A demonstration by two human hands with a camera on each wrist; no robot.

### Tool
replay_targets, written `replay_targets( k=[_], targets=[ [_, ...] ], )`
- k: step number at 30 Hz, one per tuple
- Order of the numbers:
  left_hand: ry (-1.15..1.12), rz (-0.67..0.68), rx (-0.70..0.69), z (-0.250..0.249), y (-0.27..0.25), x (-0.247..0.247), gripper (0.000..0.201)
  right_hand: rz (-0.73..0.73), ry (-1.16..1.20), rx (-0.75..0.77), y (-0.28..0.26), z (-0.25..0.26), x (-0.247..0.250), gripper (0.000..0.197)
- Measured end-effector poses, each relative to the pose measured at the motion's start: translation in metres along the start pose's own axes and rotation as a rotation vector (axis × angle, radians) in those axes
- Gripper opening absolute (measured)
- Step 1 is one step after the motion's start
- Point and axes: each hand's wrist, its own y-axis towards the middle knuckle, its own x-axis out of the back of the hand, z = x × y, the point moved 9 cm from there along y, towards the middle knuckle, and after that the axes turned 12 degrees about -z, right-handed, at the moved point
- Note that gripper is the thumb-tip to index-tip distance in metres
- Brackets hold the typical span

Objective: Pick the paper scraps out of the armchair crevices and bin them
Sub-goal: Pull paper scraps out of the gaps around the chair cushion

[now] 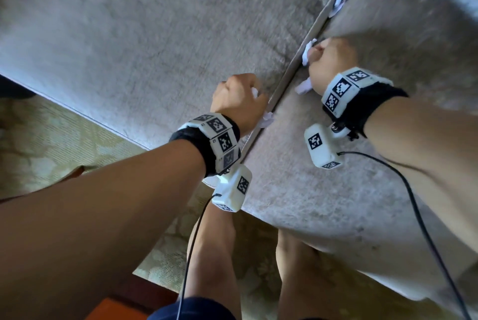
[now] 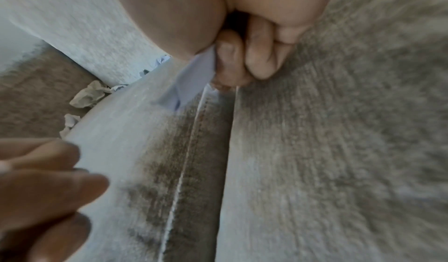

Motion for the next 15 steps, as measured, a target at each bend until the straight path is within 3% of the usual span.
replay_targets(
  k=[4,8,11,15],
  targets=[
    [-0.034,0.033,-0.044,-0.03,0.009,-0.003,0.018,-0.006,0.115,0.02,-0.012,-0.001,0.018,0.052],
    [-0.021,0.034,-0.152,-0.07,0.021,-0.012,0.01,0.006,0.164,-0.005,-0.014,-0.015,0.037,0.021],
    [-0.012,0.017,-0.155,-0.087,0.027,-0.026,0.016,-0.069,0.293,-0.051,-0.004,-0.033,0.044,0.018],
    [0.034,0.053,-0.192,-0.102,0.028,-0.035,0.035,-0.015,0.397,-0.063,0.0,-0.046,0.044,0.014]
  ],
)
